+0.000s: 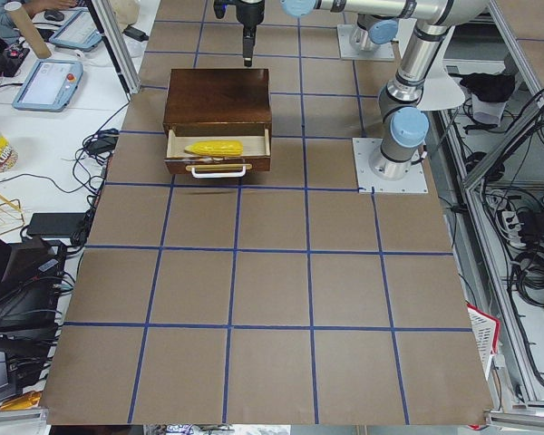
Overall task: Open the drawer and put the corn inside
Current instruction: 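Raise the left gripper away from the drawer over the cabinet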
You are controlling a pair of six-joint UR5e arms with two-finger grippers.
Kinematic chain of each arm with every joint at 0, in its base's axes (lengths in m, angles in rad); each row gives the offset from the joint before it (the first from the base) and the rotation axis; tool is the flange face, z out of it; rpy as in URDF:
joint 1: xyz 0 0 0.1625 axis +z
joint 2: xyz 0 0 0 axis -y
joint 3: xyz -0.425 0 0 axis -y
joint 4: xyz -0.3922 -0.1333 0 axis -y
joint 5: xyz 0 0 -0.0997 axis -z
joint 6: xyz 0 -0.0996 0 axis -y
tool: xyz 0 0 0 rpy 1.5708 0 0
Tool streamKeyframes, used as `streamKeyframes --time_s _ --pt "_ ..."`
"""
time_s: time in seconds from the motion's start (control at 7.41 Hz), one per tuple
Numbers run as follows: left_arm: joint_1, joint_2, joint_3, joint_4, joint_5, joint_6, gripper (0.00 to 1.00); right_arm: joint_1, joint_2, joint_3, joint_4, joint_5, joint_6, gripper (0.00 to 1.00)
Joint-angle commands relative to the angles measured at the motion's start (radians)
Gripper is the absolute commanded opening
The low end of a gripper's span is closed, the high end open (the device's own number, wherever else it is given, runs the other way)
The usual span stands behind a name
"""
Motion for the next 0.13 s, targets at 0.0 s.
streamKeyframes --time_s 0.0 --pt "0.0 -0.003 0.001 -0.006 -0.001 0.0 1.0 0.0 0.0 0.0 -0.001 0.0 0.0 1.0"
